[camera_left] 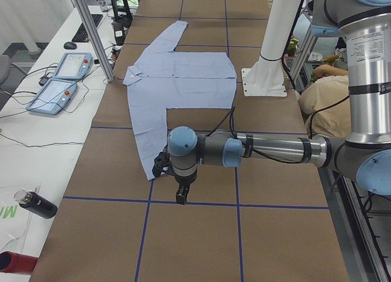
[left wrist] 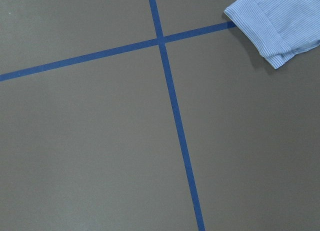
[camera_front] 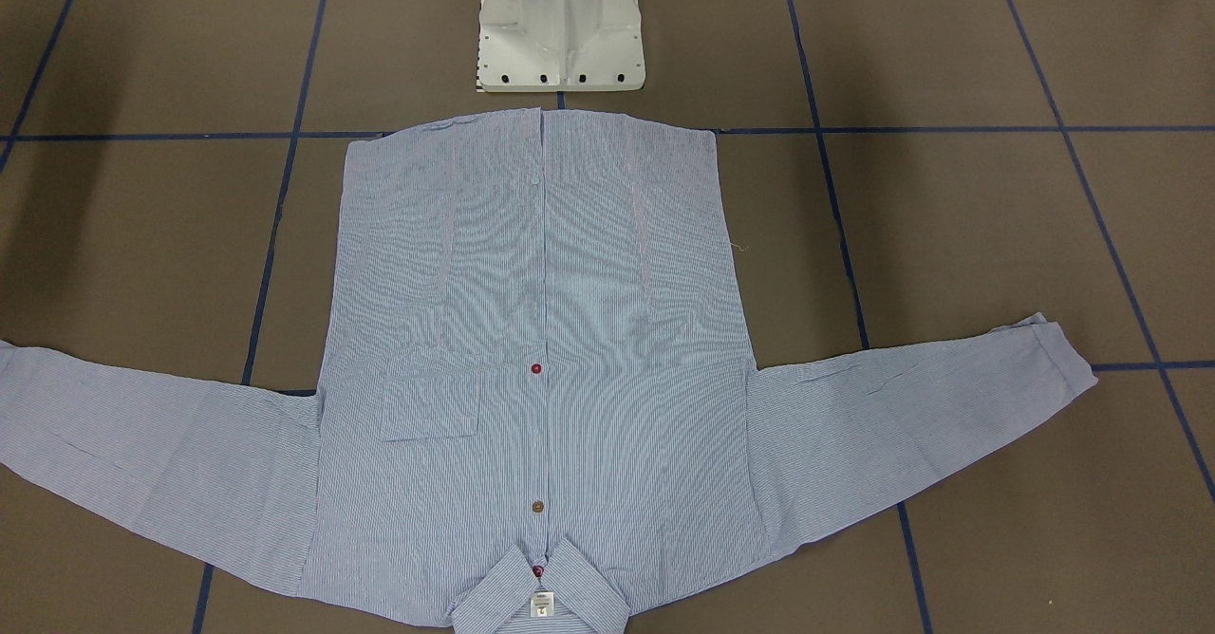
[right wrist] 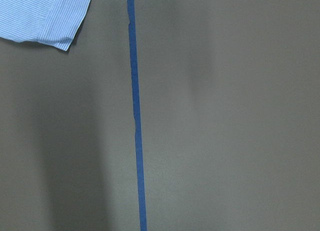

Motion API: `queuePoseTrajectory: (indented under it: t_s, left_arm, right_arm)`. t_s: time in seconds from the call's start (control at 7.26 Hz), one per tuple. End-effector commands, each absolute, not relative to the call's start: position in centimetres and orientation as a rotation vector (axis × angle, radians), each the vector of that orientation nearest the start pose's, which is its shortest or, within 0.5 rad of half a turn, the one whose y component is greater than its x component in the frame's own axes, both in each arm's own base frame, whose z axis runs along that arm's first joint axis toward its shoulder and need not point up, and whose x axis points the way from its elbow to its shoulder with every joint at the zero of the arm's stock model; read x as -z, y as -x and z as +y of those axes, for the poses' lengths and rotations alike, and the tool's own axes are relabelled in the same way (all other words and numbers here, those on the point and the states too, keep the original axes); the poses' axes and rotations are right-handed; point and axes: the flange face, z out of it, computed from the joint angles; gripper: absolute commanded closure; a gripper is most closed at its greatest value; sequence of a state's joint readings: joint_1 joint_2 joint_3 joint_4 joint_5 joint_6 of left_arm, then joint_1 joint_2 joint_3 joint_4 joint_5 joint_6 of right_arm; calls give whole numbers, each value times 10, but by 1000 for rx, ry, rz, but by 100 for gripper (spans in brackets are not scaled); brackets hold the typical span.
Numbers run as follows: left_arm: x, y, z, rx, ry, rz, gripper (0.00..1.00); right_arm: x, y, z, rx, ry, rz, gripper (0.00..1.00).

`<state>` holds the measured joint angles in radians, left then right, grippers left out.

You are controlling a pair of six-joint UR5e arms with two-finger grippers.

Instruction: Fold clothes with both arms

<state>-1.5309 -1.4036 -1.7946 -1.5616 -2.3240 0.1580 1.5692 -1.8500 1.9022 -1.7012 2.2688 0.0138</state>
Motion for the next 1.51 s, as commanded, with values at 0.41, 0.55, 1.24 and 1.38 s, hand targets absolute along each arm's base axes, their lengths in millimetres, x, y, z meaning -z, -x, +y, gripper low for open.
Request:
queuePoseTrajectory:
  t_s: [0.41, 0.55, 1.24, 1.38]
  left_arm:
    - [-589, 49, -432, -250, -201, 732, 0]
    - [-574, 48, -433, -273, -269, 731, 0]
    - [-492, 45, -488, -323, -728, 724, 0]
    - [-487, 46, -494, -265, -726, 746, 0]
  right_arm:
    - [-596, -69, -381, -7, -4, -698, 0]
    - [-584, -68, -385, 1, -28, -701, 0]
    - [-527, -67, -446, 91, -303, -707, 0]
    - [-551, -62, -453, 105, -320, -753, 0]
